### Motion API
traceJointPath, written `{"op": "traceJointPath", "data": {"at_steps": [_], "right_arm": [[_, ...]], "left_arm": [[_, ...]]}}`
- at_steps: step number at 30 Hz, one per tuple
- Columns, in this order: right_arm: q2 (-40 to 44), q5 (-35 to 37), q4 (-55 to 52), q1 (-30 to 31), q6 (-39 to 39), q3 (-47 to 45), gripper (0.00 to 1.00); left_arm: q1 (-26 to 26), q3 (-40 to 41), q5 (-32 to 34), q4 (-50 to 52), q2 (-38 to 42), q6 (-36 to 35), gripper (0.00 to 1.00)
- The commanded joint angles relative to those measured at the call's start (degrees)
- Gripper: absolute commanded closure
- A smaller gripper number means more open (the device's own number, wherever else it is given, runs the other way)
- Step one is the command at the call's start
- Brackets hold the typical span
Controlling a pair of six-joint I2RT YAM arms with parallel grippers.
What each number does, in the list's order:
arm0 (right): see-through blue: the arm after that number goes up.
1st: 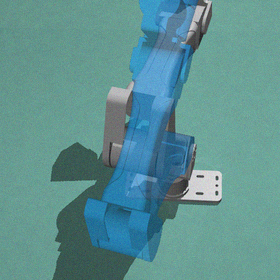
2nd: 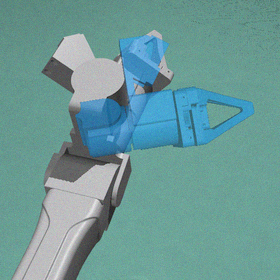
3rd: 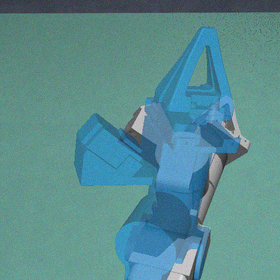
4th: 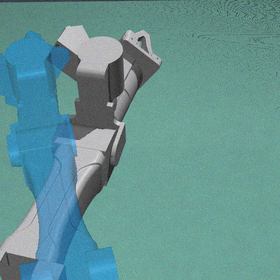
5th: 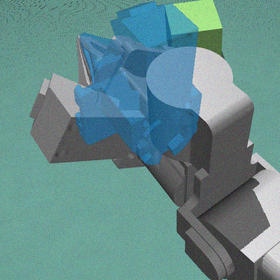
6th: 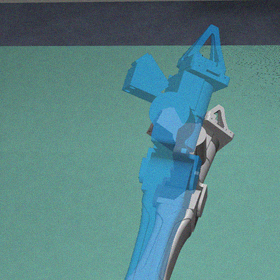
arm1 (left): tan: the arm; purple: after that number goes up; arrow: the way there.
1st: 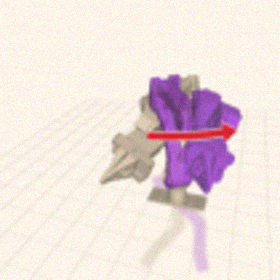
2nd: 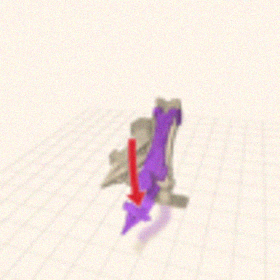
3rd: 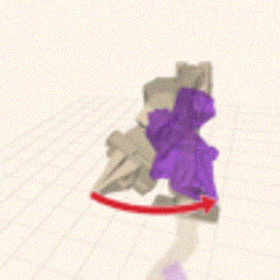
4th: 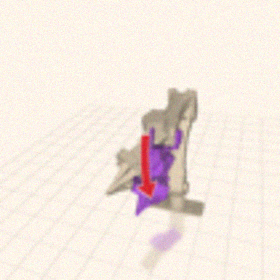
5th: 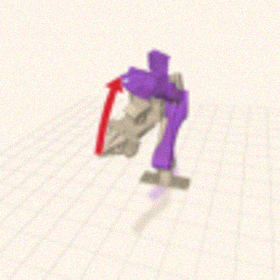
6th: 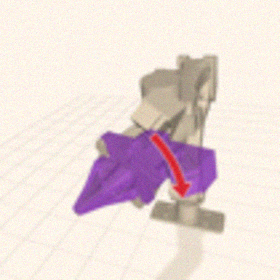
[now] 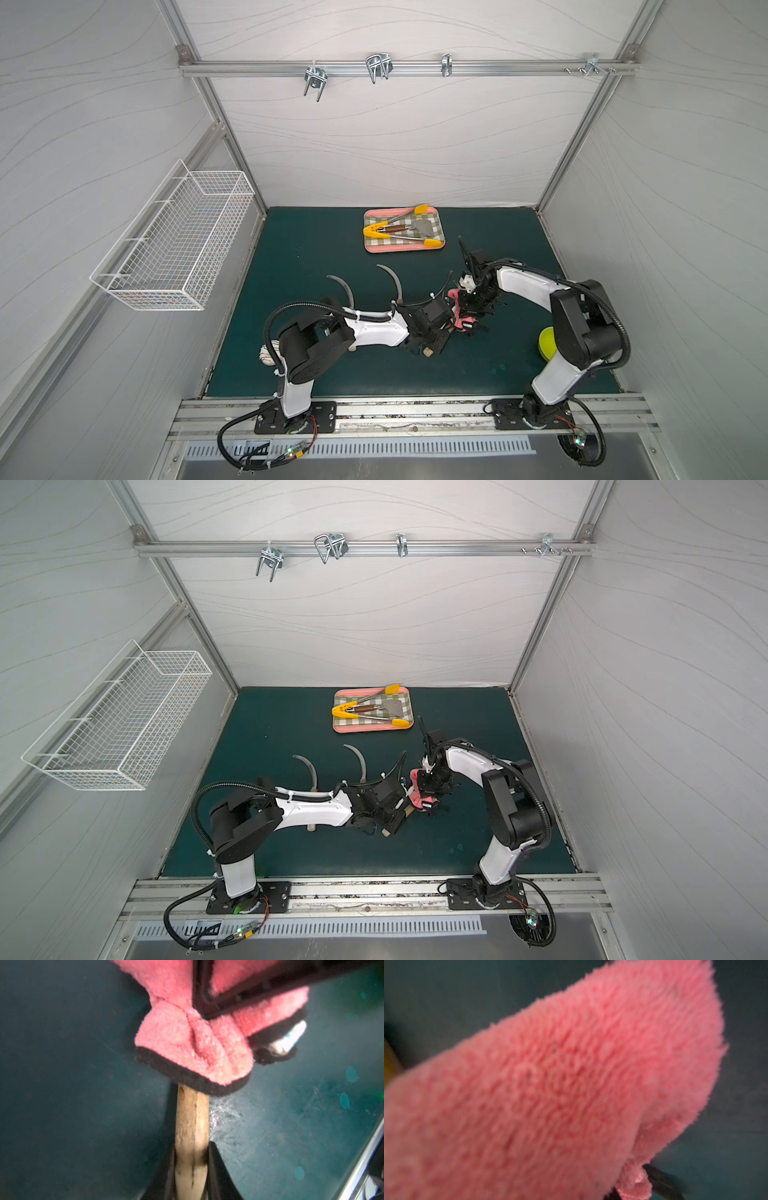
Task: Wipe small sickles with rags
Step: Wipe the small sickle.
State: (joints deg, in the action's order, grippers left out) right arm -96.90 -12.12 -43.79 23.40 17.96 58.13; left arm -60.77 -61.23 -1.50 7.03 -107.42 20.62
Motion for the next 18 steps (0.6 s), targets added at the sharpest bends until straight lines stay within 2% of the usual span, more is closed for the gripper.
{"op": "traceJointPath", "data": {"at_steps": [1, 4, 9, 12, 18], "right_arm": [[2.2, -2.2, -9.4, -1.0, 1.2, -0.8, 0.85], [5.2, -3.4, -9.8, -4.5, 0.1, 1.3, 0.84], [8.8, -4.8, -11.9, -9.9, -2.6, 5.1, 0.83], [9.6, -5.6, -12.6, -11.0, -3.8, 6.4, 0.83], [10.1, -6.7, -12.0, -11.8, -5.0, 5.6, 0.83]], "left_arm": [[0.5, -0.3, 3.0, 1.5, 0.0, 1.3, 1.0], [0.5, -1.0, 2.9, 3.1, 0.1, 0.6, 0.99], [0.5, -3.3, 2.6, 6.8, -0.1, -0.5, 0.73], [0.5, -6.0, 2.1, 10.2, -1.4, -1.5, 0.62], [0.5, -12.3, 1.7, 17.5, -4.2, -4.1, 0.53]]}}
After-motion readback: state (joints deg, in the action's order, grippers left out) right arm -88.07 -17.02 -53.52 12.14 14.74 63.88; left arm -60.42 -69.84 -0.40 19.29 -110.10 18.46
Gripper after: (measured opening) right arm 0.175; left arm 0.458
